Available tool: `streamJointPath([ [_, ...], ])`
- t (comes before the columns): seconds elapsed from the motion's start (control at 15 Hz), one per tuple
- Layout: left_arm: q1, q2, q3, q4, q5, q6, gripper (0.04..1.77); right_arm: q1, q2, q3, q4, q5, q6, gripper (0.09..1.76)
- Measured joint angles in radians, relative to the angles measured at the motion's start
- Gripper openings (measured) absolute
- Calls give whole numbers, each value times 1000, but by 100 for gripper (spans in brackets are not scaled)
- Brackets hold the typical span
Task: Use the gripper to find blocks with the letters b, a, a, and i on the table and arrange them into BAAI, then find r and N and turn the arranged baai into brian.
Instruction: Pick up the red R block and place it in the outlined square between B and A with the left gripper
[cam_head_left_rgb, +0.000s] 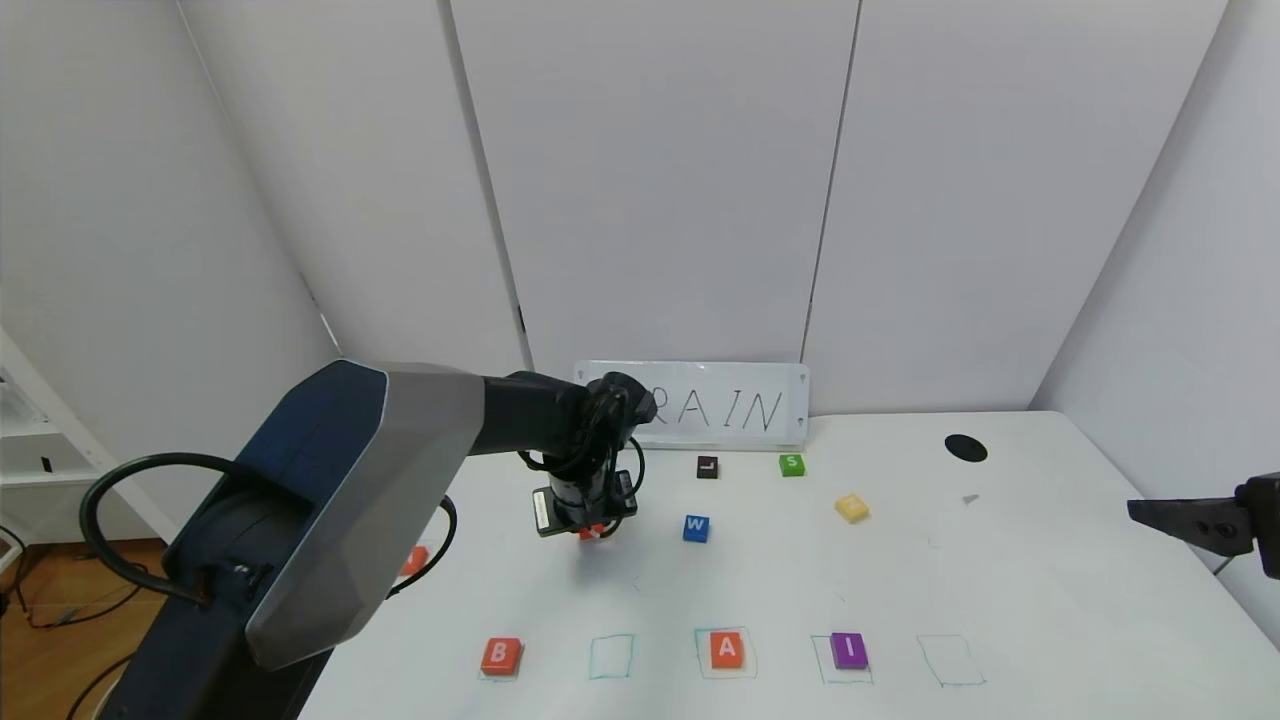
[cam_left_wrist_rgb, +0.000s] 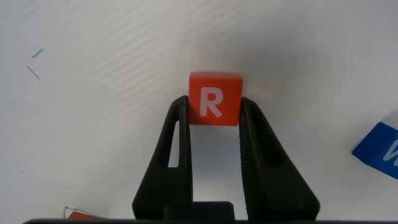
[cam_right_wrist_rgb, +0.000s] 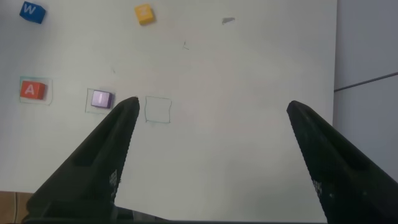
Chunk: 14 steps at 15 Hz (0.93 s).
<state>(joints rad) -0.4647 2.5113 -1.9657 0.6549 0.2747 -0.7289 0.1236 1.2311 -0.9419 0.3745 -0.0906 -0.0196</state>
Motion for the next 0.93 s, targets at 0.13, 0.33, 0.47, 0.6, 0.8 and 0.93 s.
streamJointPath([
  [0.13,-3,-27,29,2,0,3,50,0,-2,0,0,0,0,171],
  [0.33,-23,-92,136,-1,-24,16,50,1,-4,0,2,1,-3,171],
  [0.47,-45,-141,203,-7,-59,21,50,3,-5,0,1,1,-5,171],
  [0.6,-70,-183,256,-10,-64,21,50,6,-5,0,3,0,-5,171],
  [0.8,-108,-238,348,-29,-63,17,50,7,-5,-1,4,-5,-5,171],
  [0.93,-125,-270,421,-92,-60,14,50,7,-5,-1,4,-5,-6,171],
])
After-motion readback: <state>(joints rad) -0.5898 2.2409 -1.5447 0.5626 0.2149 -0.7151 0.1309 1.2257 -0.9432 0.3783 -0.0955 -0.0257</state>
